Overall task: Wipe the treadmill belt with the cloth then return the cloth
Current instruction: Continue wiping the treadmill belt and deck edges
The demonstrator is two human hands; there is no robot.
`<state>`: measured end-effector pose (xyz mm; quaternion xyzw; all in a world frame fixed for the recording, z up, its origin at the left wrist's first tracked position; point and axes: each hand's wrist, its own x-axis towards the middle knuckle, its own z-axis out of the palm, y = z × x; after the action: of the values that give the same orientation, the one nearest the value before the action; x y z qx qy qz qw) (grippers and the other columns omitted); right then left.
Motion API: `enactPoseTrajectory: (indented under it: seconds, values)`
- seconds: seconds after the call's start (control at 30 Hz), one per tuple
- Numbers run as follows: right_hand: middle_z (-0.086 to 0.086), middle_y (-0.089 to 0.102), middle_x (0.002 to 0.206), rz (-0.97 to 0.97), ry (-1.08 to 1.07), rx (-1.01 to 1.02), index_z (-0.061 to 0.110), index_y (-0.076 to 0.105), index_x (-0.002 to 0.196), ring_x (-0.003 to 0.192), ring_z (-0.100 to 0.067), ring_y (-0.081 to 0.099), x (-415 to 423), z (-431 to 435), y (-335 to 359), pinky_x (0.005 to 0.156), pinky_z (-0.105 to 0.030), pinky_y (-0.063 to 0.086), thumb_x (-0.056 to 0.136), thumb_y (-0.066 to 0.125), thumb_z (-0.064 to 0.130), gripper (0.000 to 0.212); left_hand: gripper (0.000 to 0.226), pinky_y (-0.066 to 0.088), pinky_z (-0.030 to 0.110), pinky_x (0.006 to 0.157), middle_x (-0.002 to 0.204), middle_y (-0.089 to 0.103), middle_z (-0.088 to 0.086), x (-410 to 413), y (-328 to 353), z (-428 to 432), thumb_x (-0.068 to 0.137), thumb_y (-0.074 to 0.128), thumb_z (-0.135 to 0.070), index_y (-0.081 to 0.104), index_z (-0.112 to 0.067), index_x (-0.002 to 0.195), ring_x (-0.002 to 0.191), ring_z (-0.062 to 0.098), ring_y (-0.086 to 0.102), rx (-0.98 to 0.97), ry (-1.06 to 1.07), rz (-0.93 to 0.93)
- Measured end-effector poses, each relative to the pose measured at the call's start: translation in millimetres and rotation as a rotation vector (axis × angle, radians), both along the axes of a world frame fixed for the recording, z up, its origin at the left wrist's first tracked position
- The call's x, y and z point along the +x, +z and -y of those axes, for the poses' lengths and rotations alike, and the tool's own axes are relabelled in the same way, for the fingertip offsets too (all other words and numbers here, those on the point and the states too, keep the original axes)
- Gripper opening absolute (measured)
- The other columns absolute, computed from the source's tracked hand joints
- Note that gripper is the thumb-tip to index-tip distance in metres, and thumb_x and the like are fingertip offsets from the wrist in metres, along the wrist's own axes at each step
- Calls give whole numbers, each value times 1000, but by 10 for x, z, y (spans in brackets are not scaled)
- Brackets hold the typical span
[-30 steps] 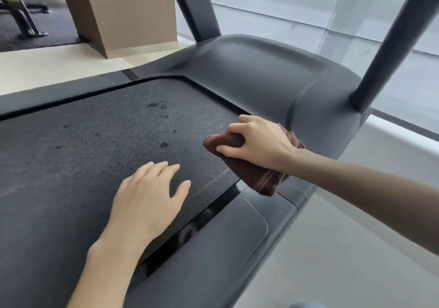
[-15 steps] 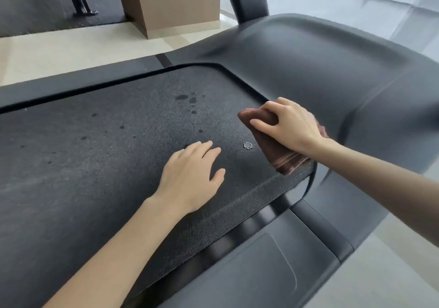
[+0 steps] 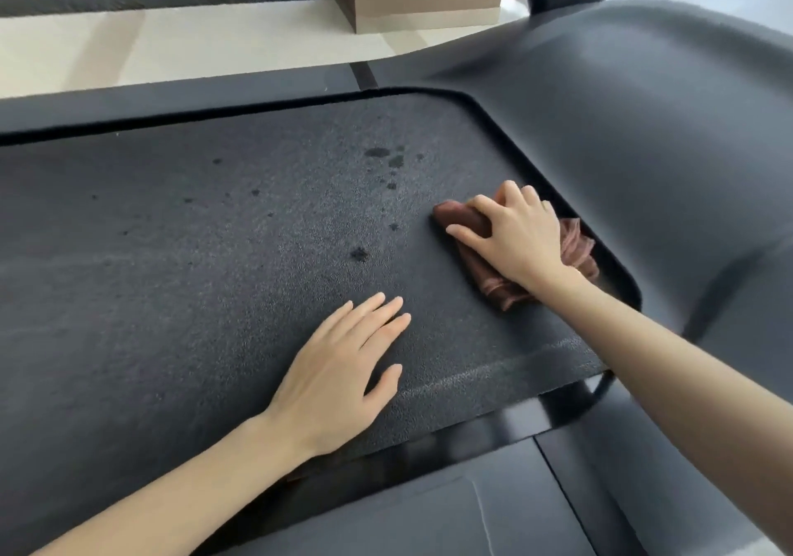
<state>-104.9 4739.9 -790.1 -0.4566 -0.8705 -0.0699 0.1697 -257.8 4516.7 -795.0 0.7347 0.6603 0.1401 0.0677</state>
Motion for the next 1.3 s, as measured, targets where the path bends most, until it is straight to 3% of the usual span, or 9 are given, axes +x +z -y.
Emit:
enactPoseTrajectory:
  seconds: [0.33,0.43,0.57,0.67,0.8,0.9,1.0,1.13,1.3]
  values:
    - [-3,54,86,31,285,58,27,66,100,76,-27,51,635,918,-12,64,-35,43,82,45,61,43,55,19,35,115,144,42,-1,-2,-53,-7,87,34,-40,49,-16,134,137,16,32,61,-7,-60]
    - [-7,54,90,34,104,17,22,65,101,86,-31,52,480,575,56,70,-39,45,83,49,60,45,57,19,38,115,145,41,-1,0,-53,-1,87,30,-40,48,-16,135,138,16,30,48,-8,-61]
    - [-13,52,114,42,-290,-27,17,57,113,108,-34,44,112,-65,67,85,-41,38,90,46,55,46,57,18,39,114,144,42,-1,-3,-50,5,87,29,-40,49,-15,134,137,16,31,62,-16,-56]
    - [-17,49,121,1,-415,-40,16,55,115,111,-36,42,-121,-147,28,89,-43,34,91,43,52,45,56,16,38,115,146,40,-1,-3,-49,12,89,29,-39,47,-15,136,138,16,29,63,-21,-38]
    - [-13,50,110,67,-169,-7,23,56,114,104,-33,44,-21,296,46,84,-41,36,87,48,54,42,52,17,37,115,145,41,-1,-18,-61,10,87,41,-35,49,-15,134,137,16,31,72,-18,-23]
    - [-9,53,94,50,92,24,25,62,107,88,-31,49,269,739,52,74,-41,44,81,50,55,42,54,21,36,115,143,43,-1,-30,-68,7,87,34,-38,51,-15,133,136,16,34,72,-18,-39]
    - [-5,54,88,57,206,35,26,65,104,79,-29,51,531,812,32,66,-38,48,78,47,56,44,56,20,35,111,141,46,0,-26,-72,-2,86,32,-39,53,-14,131,134,18,37,85,-23,-40]
    - [-7,53,96,67,-38,-7,24,60,104,94,-30,49,338,344,73,77,-41,46,82,51,55,39,55,20,35,109,141,46,0,-32,-59,-6,86,33,-39,53,-14,130,134,17,37,75,-37,-48]
    - [-15,47,125,-4,-377,-148,16,53,117,116,-37,40,-195,-258,83,90,-45,35,91,43,52,45,56,10,34,117,150,31,-3,-63,13,34,91,30,-41,38,-18,141,141,12,19,35,-70,-91]
